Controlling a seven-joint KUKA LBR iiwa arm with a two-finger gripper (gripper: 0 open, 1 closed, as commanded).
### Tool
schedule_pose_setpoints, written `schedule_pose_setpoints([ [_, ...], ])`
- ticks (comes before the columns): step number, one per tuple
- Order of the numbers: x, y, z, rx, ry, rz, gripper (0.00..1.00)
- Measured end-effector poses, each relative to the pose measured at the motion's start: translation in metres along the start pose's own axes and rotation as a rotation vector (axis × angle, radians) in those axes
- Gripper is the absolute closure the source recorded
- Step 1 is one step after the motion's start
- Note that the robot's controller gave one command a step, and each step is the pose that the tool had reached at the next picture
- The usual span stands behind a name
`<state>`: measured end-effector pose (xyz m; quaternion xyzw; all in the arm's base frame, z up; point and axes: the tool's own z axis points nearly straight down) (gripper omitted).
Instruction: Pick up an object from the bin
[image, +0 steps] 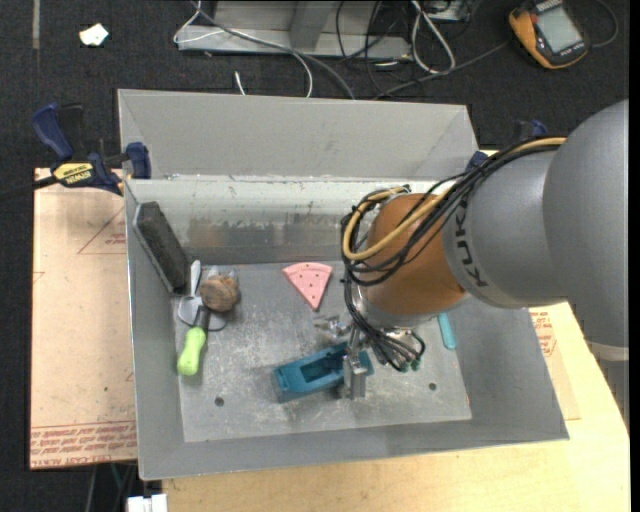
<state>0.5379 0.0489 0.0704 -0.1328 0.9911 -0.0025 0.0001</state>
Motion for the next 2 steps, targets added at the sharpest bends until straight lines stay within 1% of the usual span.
schedule_pose_setpoints([
  [1, 0.002, -0.005, -0.062, -0.001, 0.001, -0.014, 1.0],
  [2, 0.0, 0.002, -0.139, -0.002, 0.002, -0.046, 1.0],
])
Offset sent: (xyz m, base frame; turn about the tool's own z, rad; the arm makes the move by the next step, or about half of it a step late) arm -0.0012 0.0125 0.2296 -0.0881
